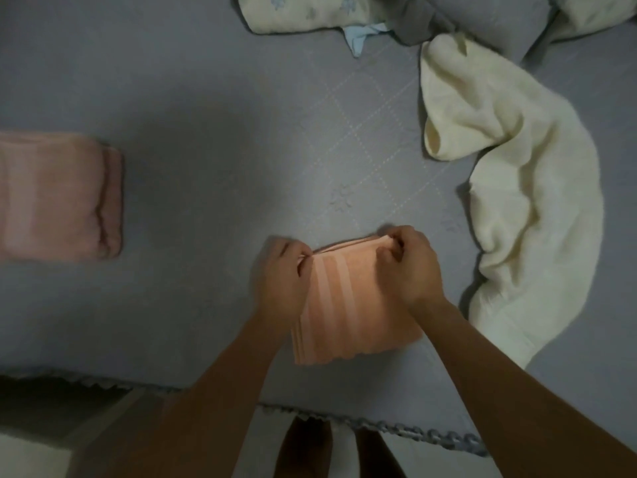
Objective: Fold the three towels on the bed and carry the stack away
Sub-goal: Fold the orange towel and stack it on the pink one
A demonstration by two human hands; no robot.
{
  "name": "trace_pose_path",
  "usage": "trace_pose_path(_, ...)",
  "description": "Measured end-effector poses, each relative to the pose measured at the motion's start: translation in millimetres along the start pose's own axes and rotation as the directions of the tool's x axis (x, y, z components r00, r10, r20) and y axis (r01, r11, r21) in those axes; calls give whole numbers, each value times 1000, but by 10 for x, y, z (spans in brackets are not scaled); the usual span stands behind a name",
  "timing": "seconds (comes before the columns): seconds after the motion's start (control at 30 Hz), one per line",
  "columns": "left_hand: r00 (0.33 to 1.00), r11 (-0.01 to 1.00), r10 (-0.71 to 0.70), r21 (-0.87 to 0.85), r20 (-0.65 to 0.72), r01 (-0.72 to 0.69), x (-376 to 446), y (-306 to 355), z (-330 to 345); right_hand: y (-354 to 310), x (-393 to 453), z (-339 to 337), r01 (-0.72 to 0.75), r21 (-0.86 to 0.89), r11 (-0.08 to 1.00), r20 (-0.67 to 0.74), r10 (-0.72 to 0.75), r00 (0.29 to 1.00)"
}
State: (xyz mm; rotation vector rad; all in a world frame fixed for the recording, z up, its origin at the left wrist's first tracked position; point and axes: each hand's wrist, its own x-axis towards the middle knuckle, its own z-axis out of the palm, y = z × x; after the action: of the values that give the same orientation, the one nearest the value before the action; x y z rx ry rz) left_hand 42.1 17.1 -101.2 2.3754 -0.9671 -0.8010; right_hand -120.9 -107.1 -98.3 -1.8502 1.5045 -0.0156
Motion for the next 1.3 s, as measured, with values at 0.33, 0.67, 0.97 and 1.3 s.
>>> trace_pose_path(0.33,888,794,397,397,233,-460,-722,-483,594,462,-652,458,773,-407,486,417,-655,631)
trace_pose_path(0.67,986,892,169,426,-1,-152,-723,-236,525,720,-568,51,259,-217,941,170,-225,959)
trace_pose_path(0.97,961,959,-148,273,235,80,161,178,359,628,-1217,217,-706,516,486,581,406,705)
trace_pose_path(1.3,853,798,-505,-303,134,520,-996,-180,524,747,-833,54,-499,419,758,385,349,854)
